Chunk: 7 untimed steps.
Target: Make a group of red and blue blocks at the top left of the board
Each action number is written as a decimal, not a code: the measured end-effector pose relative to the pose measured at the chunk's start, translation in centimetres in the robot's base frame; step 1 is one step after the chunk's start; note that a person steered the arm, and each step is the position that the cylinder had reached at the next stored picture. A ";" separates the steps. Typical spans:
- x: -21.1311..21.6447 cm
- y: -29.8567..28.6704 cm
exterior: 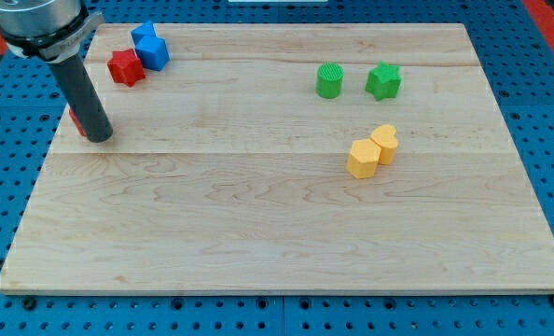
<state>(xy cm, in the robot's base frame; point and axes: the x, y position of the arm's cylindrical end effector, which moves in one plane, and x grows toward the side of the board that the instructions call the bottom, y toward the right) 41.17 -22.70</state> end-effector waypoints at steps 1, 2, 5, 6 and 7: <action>1.3 -1.0; 0.0 -6.6; -0.7 8.4; -5.9 6.1; -6.2 8.9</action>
